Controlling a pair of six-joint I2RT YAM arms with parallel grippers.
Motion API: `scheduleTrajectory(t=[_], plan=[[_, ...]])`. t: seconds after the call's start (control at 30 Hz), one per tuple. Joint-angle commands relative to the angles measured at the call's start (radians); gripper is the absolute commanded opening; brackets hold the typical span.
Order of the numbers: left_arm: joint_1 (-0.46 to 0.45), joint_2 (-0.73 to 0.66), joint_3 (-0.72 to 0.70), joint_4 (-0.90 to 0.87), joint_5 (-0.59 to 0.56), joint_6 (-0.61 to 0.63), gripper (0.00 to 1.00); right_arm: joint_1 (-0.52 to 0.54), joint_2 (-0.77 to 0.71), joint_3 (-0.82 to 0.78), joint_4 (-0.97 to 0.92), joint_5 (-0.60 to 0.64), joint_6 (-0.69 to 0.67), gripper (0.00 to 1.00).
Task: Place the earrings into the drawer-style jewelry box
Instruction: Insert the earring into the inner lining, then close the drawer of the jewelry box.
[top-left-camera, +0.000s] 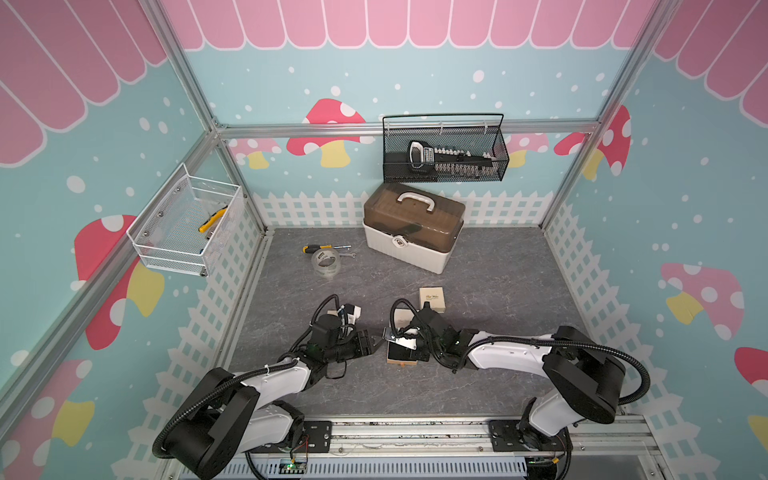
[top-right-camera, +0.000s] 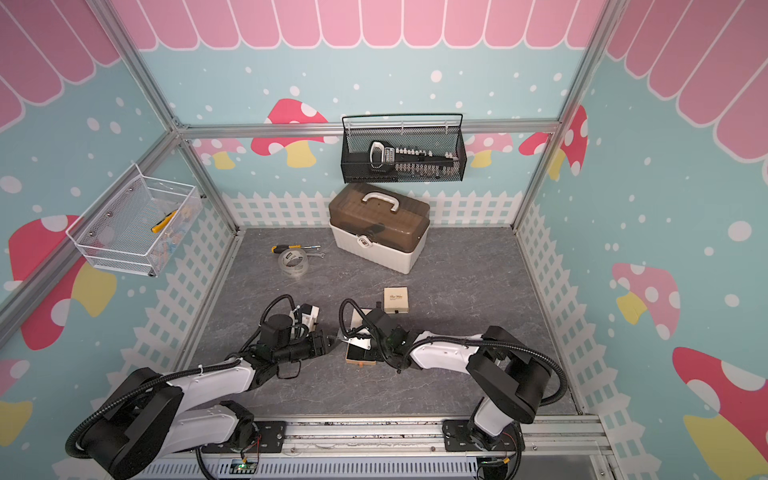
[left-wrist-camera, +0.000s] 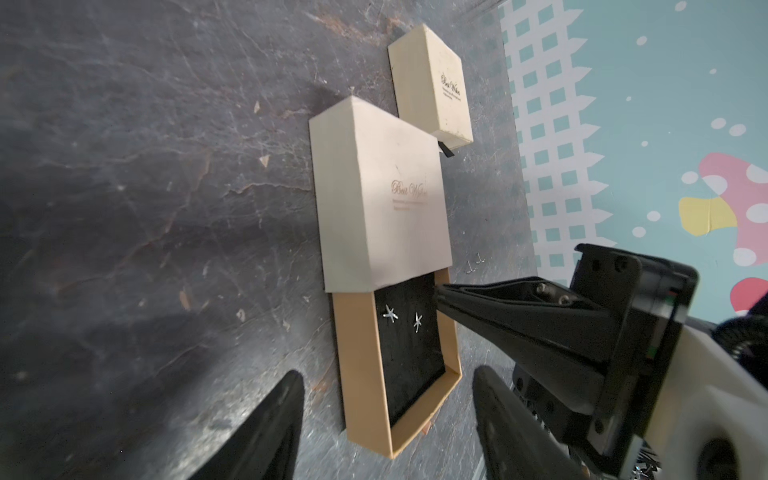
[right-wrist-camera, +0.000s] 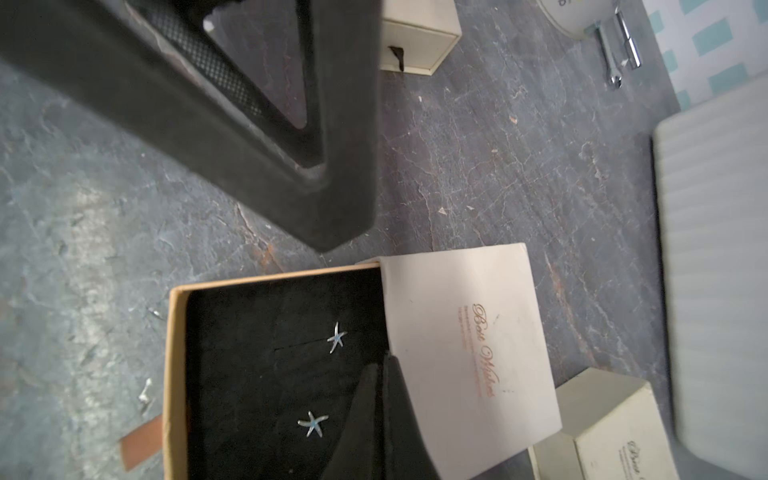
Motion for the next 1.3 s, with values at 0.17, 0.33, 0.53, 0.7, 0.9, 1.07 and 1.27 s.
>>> scheduleTrajectory(t=[0.17, 0.33, 0.53, 0.7, 0.9, 1.07, 1.27], plan=[[0.005, -0.021, 0.152, -0.21, -0.124, 0.172, 0.65, -0.09, -0.086, 0.057, -0.127, -0.011, 0.477, 0.0], [0.009, 0.089, 0.282, -0.229, -0.132, 0.242, 0.65, -0.104, -0.162, 0.013, -0.18, 0.01, 0.599, 0.0], [0.011, 0.317, 0.476, -0.228, -0.046, 0.31, 0.65, -0.087, -0.272, -0.067, -0.291, 0.037, 0.653, 0.01], [0.01, 0.488, 0.622, -0.246, 0.027, 0.327, 0.67, -0.009, -0.347, -0.141, -0.315, -0.029, 0.622, 0.03], [0.009, 0.618, 0.743, -0.284, 0.104, 0.323, 0.7, 0.066, -0.374, -0.193, -0.285, -0.103, 0.605, 0.04], [0.007, 0.662, 0.795, -0.347, 0.143, 0.345, 0.71, 0.087, -0.28, -0.19, -0.16, -0.176, 0.598, 0.04], [0.006, 0.668, 0.779, -0.379, 0.17, 0.347, 0.7, 0.087, -0.14, -0.165, -0.032, -0.193, 0.637, 0.04]])
